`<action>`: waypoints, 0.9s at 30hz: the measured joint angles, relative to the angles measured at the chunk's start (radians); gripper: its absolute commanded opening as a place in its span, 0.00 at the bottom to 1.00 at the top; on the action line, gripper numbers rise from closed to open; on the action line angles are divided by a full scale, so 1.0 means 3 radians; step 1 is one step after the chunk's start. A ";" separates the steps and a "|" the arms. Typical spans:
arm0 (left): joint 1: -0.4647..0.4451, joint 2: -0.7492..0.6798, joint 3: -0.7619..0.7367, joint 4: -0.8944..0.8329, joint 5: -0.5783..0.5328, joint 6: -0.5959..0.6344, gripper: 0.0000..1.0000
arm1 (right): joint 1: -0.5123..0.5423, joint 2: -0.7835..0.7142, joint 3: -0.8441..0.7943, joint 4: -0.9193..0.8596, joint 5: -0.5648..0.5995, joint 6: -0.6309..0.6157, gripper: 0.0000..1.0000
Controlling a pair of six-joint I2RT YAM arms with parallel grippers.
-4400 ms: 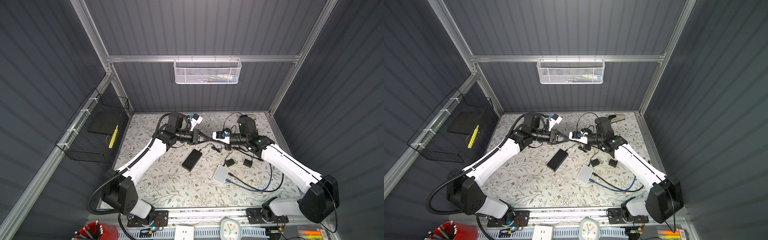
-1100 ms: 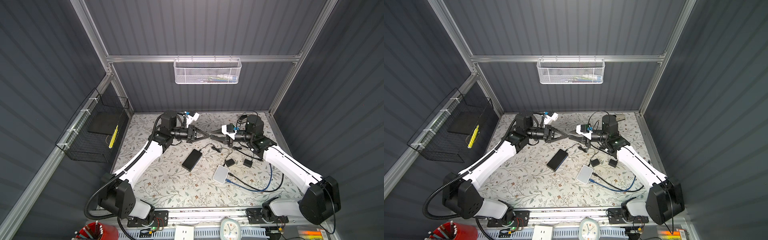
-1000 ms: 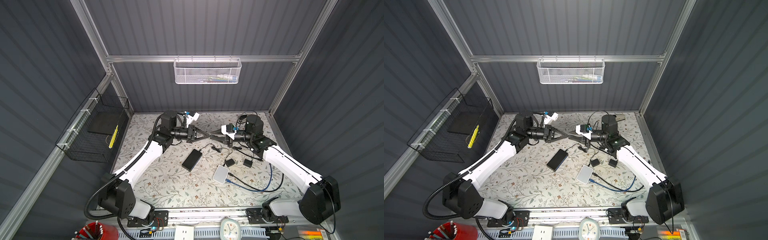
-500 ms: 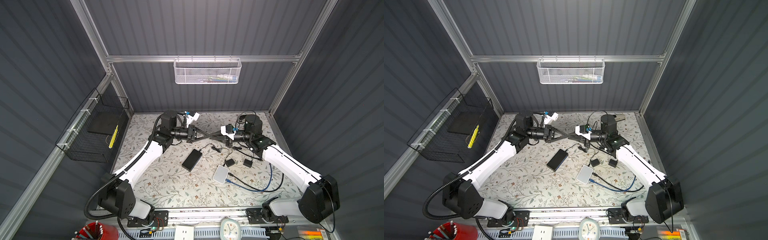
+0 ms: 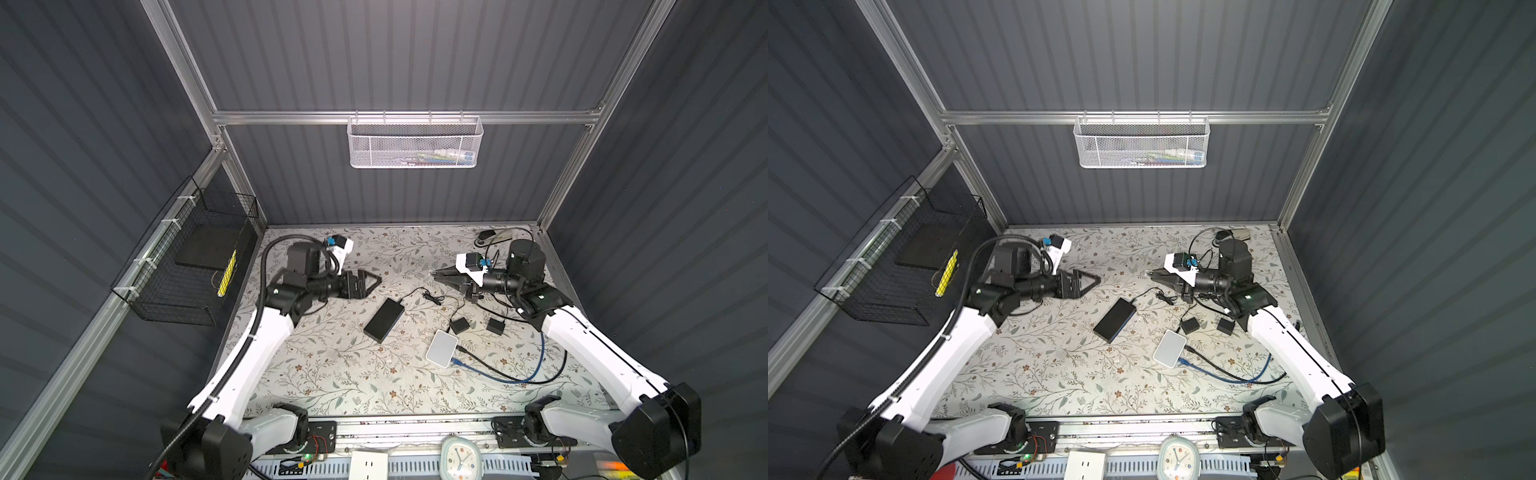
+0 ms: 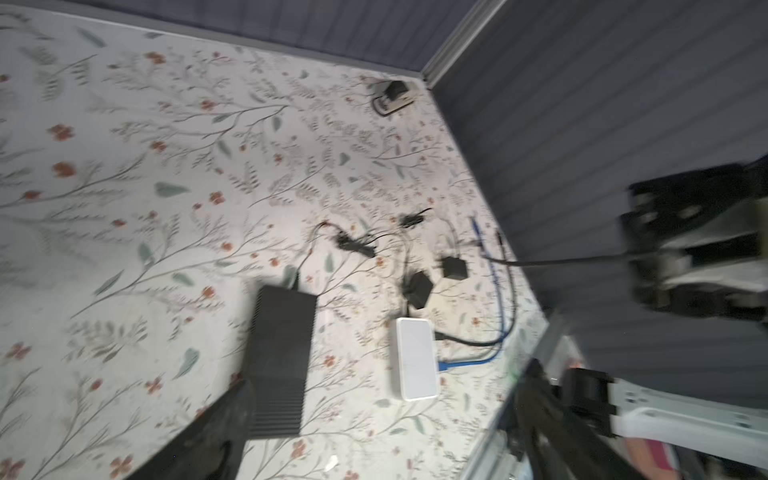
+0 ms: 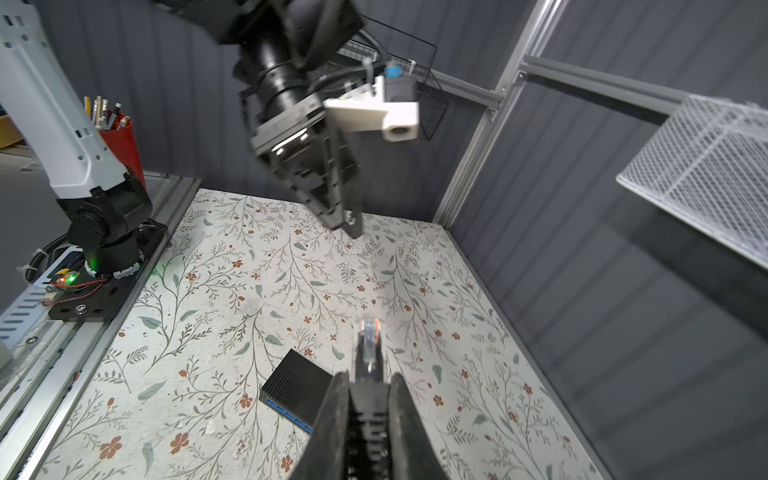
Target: Insert the plug into the switch port
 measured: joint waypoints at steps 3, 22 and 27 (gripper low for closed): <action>-0.0542 -0.0125 -0.0725 0.0160 -0.0690 0.0149 1.00 | -0.0135 -0.0069 -0.0139 -0.0084 0.0065 0.0121 0.05; -0.1152 0.1320 -0.1208 0.1717 -0.2047 0.0355 0.98 | -0.0347 -0.0114 -0.0300 -0.0191 0.0018 0.0315 0.05; -0.1152 0.1523 -0.1197 0.2129 -0.2060 0.0436 0.75 | -0.0350 -0.0116 -0.0300 -0.0191 -0.0004 0.0348 0.05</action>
